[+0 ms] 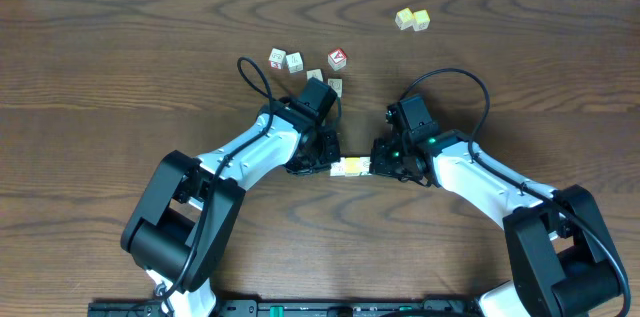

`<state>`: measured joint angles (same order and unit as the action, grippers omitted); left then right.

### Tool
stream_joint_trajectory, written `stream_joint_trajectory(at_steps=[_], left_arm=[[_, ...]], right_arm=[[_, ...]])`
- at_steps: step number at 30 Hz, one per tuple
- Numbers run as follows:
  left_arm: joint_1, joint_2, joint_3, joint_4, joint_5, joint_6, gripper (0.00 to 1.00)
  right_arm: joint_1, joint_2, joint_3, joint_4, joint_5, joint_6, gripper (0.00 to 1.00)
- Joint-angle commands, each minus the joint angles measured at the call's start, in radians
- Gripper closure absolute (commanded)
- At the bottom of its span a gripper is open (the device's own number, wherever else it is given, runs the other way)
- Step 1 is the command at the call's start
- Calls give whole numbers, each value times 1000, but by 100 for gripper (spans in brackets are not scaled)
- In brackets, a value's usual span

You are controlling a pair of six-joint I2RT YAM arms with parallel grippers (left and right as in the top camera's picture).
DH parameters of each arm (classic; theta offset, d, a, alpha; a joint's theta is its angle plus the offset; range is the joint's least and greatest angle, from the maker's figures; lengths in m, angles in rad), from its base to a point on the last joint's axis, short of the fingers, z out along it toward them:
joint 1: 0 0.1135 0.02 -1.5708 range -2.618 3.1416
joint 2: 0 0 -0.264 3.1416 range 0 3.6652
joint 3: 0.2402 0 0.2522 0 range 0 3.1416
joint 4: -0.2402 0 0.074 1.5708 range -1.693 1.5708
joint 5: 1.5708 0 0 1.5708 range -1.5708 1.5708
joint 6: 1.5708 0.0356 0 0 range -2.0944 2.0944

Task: Lift 3 blocks

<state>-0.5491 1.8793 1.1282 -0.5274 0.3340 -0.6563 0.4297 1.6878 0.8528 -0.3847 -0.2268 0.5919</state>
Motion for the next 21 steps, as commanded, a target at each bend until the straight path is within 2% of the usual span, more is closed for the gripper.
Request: stream_joint_trajectory(at_steps=[1,11,17,21], left_arm=[[-9,5,34,-17,-64,-6,93],[-7,2,35,-51,-172,-3,93],[48,-106,35,-138,-224,-3,93],[111,-334,35,-225,-254,21,92]], right_arm=[[15,0,2,-6,22,-25,99],[14,-1,11,-53,124,-55,99],[-11,-24,129,-274,186,-60,99],[-34,-131,246,-512,200,-66,87]])
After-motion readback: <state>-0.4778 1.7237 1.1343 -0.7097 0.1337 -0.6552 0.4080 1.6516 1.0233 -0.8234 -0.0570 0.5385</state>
